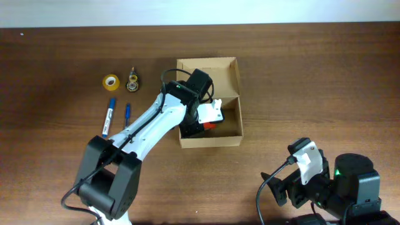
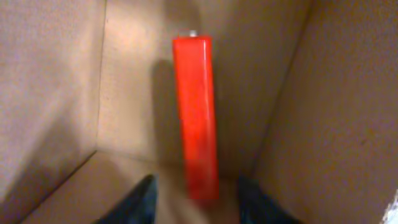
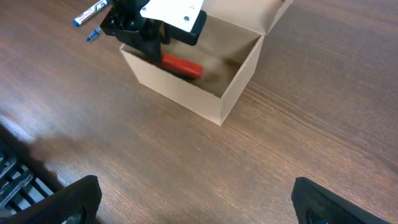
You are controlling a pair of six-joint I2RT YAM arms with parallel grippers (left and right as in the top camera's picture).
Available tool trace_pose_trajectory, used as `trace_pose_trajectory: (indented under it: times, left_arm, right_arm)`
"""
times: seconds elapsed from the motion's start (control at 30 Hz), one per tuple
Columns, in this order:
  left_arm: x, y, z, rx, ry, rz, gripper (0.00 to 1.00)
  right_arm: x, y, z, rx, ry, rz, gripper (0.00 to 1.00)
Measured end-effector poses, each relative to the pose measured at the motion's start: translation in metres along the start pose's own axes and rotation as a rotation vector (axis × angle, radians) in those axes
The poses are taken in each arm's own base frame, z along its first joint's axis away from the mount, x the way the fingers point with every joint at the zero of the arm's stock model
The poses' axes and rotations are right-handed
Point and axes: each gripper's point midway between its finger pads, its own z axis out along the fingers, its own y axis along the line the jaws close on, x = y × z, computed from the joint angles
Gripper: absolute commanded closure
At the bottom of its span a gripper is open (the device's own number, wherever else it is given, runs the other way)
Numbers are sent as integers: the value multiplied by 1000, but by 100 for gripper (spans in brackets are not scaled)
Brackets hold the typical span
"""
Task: Pack container
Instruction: 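Carry the stapler into the box and open the left gripper, then move the left gripper to the white-blue eraser box and grasp it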
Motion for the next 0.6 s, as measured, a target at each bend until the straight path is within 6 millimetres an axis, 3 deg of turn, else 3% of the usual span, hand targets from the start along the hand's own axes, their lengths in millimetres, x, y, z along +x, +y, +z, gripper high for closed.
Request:
trace_pose_trajectory:
  times: [0.4,0.5,0.6]
  left_arm:
    - [2,-2,-3,11,11,-3,55]
    - [-7,6,-14,-14,-15,-12,55]
    - [-24,21,-42,-72,-78,-19,55]
  right_arm:
    - [0,0,0,0,0,0,1]
    - [0,0,0,0,0,0,1]
    - [0,0,0,0,0,0,1]
